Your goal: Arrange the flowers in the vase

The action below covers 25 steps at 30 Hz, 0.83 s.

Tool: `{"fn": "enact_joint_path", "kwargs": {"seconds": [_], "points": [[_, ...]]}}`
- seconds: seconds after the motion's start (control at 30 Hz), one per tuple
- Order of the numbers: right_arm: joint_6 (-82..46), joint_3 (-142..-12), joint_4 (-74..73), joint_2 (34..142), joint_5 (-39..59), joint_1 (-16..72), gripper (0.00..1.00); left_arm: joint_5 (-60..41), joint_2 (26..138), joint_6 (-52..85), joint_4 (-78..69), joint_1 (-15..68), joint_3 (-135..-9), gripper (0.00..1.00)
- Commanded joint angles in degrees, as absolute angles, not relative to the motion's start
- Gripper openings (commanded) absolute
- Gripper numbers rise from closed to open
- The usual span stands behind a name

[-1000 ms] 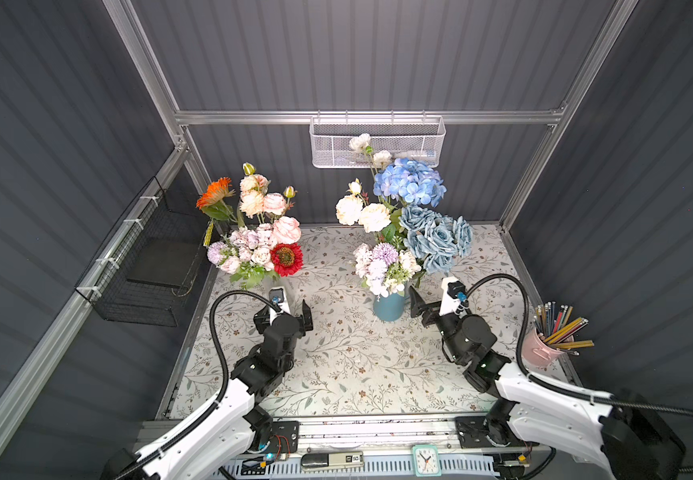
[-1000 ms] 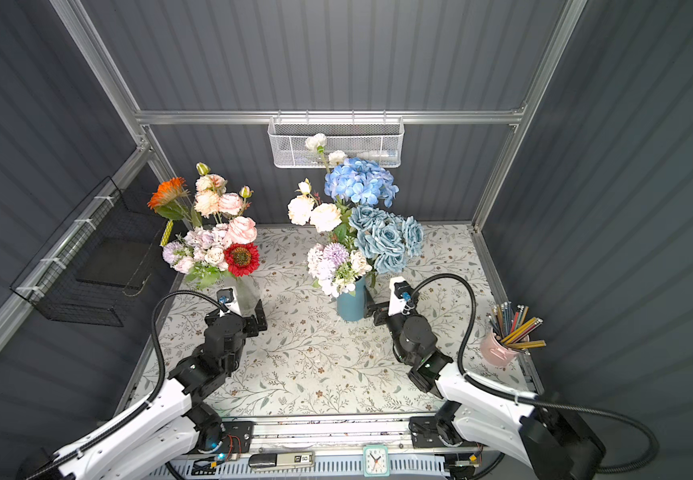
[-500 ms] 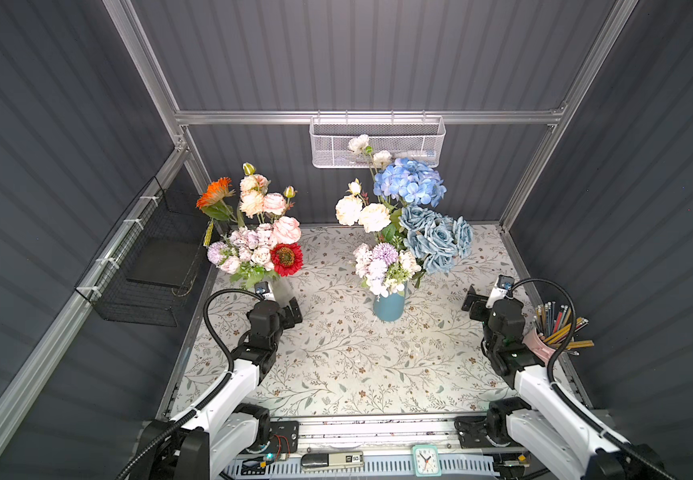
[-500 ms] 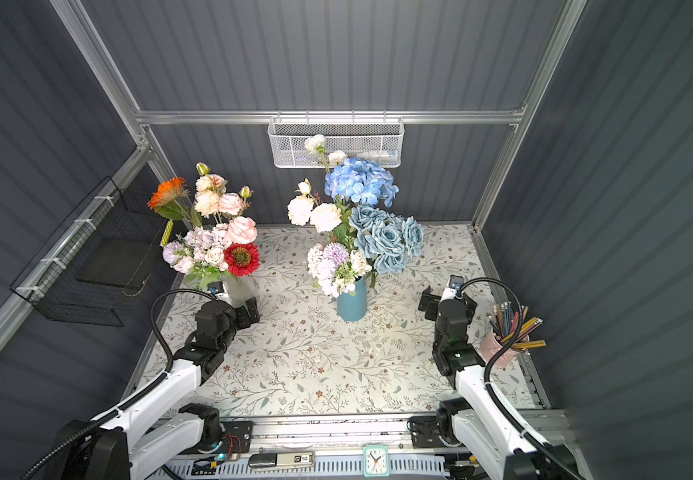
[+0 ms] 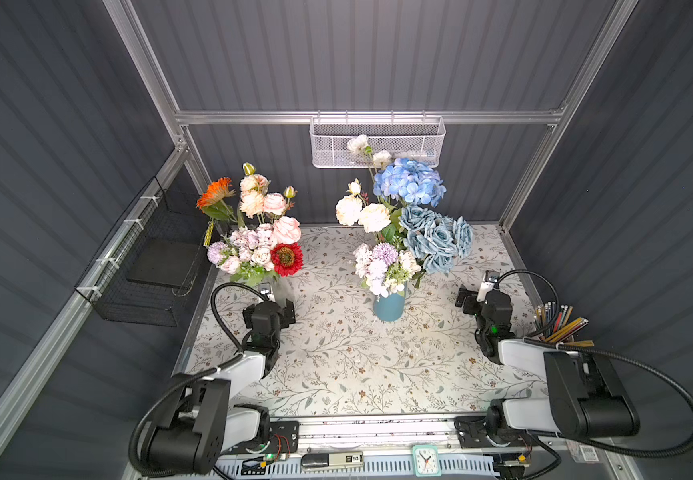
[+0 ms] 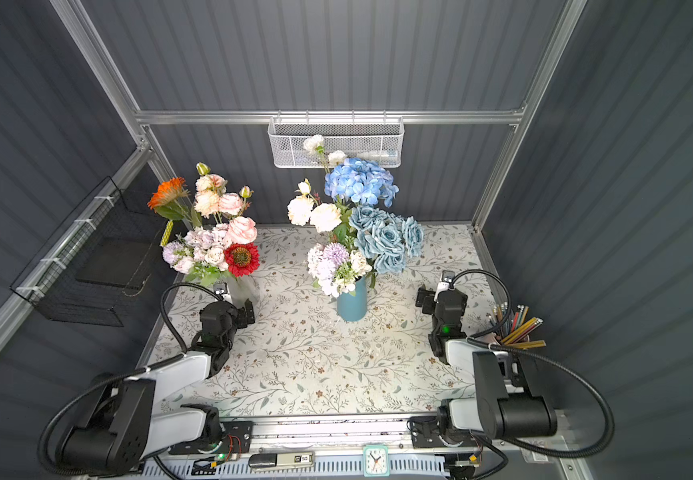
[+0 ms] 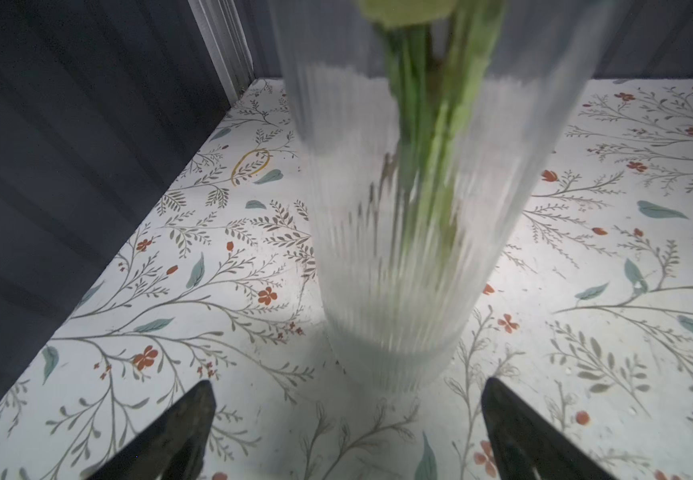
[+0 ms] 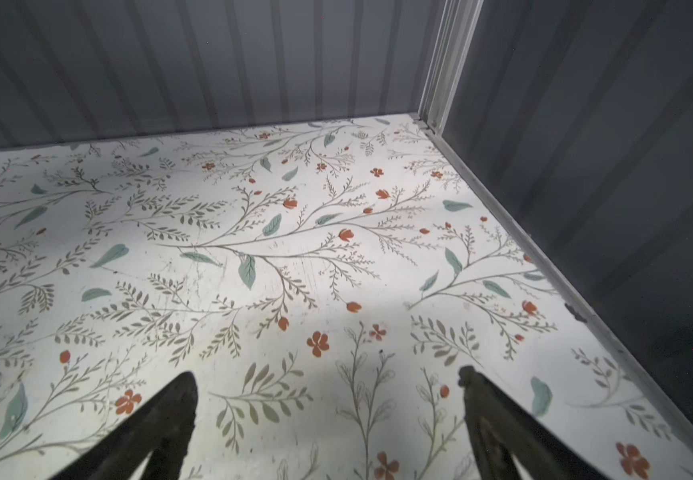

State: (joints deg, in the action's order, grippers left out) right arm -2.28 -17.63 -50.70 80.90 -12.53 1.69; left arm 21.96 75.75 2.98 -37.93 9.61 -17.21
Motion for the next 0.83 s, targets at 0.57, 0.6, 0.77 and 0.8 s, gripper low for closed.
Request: {"fn": "enact_joint_path", "kwargs": {"seconds": [0.57,0.6,0.77,0.8], "points": [[-3.8,-17.3,-59.1,83.9,-13.3,-0.5,0.99,7.9,98.2,-0.5,-70.1,2.9,-17.9,1.0],[-3.9,-17.4,-58.8,84.0,-13.3,-0.5,0.99,7.9,97.9,-0.5,-69.4,2.9,-17.9,1.0],[-4.4,-17.7,-58.0,83.9,-12.7,-1.0,0.99,9.1,98.0,-0.3,-67.3,2.9,-19.1,1.0],[-4.3,-17.3,-58.5,83.7,-12.9,-1.0,0.99,9.7,97.9,-0.2,-66.2,2.9,-19.6,1.0]]}}
